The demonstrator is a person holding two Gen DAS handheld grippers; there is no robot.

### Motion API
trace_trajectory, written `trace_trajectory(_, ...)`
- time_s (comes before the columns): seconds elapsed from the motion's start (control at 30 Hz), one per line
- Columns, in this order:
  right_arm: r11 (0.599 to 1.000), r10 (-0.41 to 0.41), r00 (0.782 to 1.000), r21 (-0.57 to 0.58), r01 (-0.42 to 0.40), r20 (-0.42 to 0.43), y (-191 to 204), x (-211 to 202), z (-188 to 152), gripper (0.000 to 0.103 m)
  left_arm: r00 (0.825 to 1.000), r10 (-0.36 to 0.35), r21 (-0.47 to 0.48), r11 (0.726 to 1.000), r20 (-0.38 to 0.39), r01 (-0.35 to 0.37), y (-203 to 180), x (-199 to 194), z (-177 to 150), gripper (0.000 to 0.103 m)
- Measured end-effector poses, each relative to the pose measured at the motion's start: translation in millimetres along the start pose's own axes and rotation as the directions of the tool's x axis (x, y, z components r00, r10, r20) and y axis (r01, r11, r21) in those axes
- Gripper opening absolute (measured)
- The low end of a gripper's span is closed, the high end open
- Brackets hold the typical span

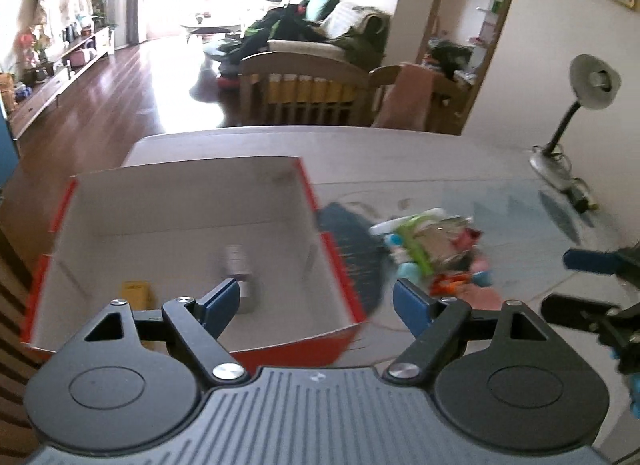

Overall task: Organize rigid objects
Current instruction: 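Withdraw both tools from the box back toward the item cluster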

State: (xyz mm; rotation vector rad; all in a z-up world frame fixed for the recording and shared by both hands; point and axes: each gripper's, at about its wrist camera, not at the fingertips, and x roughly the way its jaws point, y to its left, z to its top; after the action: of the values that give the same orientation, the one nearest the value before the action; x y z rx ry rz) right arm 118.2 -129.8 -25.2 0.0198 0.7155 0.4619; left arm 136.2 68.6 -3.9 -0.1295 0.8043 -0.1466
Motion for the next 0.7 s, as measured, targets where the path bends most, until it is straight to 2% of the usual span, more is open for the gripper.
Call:
trace_trajectory(0.07,1.0,-0.014,1.0,-0.003,0.014,-0.011,-8,0,-6,0.099,1.0,-0.027,-0.004,1.0,-0.002,0.027,-11,7,-1,0.089)
trace_trajectory(0.17,0.999,-0.032,0.999,-0.018,0.032,-0.024,-21,-2,-16,0.099,0.999,-0.04,-0.009,0.999,0.002,0.04,-29,18,-3,0.102)
trace_trajectory(0.2,0.999,-0.035,0.999,-0.021,0.035,-0.03,-25,-1,-18,0.099,0.999,-0.039,-0.009,0.999,0.0,0.039,-35,22,-3,0.103)
trace_trajectory(0.37,0.998,-0.054,0.997,-0.025,0.053,-0.056,-48,3,-30,0.098,0.998,-0.055,-0.001,0.998,-0.007,0.055,-64,44,-4,0.103)
trace_trajectory(0.53,0.998,-0.06,0.995,-0.038,0.057,-0.081,-67,13,-38,0.098,0.998,0.003,0.005,1.0,-0.061,-0.003,-90,76,-8,0.103)
trace_trajectory(0.7,0.994,-0.046,0.993,-0.103,0.035,-0.111,-74,26,-44,0.098,0.994,0.058,0.017,0.998,-0.088,-0.057,-108,109,-12,0.103)
